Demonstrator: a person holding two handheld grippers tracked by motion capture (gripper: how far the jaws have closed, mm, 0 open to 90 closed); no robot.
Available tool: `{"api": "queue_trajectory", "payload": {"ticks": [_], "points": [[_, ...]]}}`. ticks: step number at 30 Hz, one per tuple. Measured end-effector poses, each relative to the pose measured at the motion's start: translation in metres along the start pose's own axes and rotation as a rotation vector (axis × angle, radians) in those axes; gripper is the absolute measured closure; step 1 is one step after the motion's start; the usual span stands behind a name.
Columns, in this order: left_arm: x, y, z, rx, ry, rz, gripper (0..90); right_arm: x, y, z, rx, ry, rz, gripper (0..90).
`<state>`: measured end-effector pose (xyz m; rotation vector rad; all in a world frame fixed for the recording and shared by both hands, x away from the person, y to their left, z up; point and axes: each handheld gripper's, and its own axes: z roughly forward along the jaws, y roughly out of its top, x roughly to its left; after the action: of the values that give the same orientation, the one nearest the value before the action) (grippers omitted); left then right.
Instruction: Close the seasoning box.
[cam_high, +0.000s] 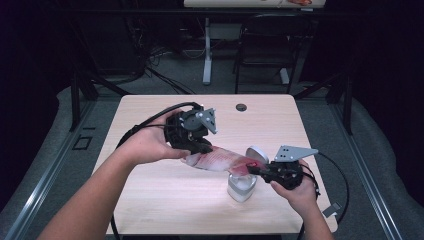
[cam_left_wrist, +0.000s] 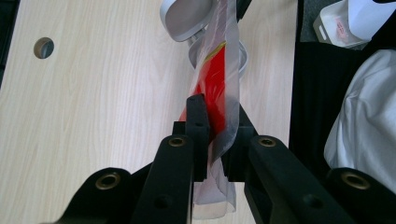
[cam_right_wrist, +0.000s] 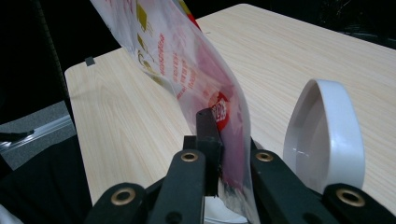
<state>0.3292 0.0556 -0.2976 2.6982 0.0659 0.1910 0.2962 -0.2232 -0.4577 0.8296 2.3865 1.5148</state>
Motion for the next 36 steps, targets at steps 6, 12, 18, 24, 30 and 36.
{"api": "queue_trajectory", "payload": {"ticks": [6,12,18,24,30,36], "points": [[-0.0006,0.0001,-0.0010,0.000,0.000,0.006,83.7,0.0005,0.0004,0.0005,-0.001,-0.002,-0.002,88.1],[-0.0002,0.0004,-0.0010,-0.001,-0.002,0.005,83.7,0.0010,0.0006,0.0009,0.003,-0.001,-0.004,88.1],[0.0005,0.0011,-0.0004,-0.004,-0.003,0.008,83.7,-0.0003,0.0003,0.0012,0.005,-0.001,-0.003,88.1],[0.0006,0.0012,-0.0007,-0.005,0.001,0.008,83.7,-0.0004,0.0006,0.0021,0.006,0.001,-0.001,88.1],[0.0008,0.0009,-0.0012,-0.008,-0.002,0.007,83.7,0.0000,0.0008,0.0025,0.008,0.001,-0.001,88.1],[0.0002,0.0026,-0.0021,-0.012,0.002,0.011,83.8,-0.0005,0.0010,0.0024,0.003,0.001,0.001,88.1]]}}
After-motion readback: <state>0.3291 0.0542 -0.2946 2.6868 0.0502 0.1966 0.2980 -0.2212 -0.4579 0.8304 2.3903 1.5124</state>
